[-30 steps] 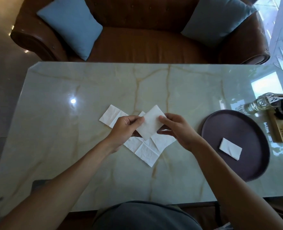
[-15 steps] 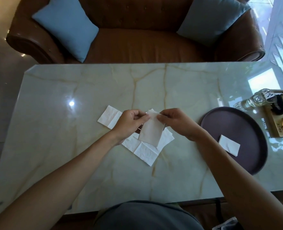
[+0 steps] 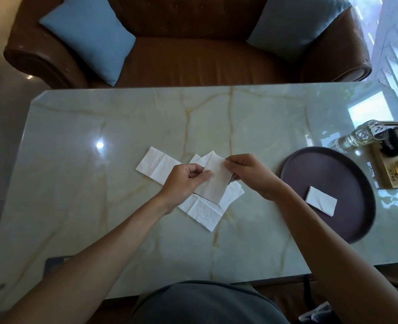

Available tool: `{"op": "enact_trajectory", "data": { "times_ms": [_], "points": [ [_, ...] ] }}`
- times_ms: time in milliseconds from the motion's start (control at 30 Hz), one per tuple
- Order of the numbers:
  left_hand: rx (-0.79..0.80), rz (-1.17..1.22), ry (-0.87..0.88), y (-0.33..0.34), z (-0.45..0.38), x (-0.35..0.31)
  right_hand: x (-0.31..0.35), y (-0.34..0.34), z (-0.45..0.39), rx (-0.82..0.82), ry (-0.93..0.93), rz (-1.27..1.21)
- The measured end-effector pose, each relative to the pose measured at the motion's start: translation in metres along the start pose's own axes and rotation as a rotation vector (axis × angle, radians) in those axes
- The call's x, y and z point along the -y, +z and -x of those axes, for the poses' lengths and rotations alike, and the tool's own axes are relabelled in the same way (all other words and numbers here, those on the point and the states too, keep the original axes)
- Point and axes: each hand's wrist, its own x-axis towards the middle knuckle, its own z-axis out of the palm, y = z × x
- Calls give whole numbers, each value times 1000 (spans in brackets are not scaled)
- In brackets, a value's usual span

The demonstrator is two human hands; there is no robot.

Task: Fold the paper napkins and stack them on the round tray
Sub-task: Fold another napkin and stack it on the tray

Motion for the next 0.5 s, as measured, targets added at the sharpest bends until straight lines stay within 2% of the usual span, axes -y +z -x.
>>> {"op": "enact_trajectory", "data": {
  "times_ms": [333,500],
  "points": [
    [30,43,-27,2,1,-3,6,2,-5,-104,-27,55],
    [-3,98,-54,-6,2,3,3,-3,-8,-129,-13,-14]
  ]
}}
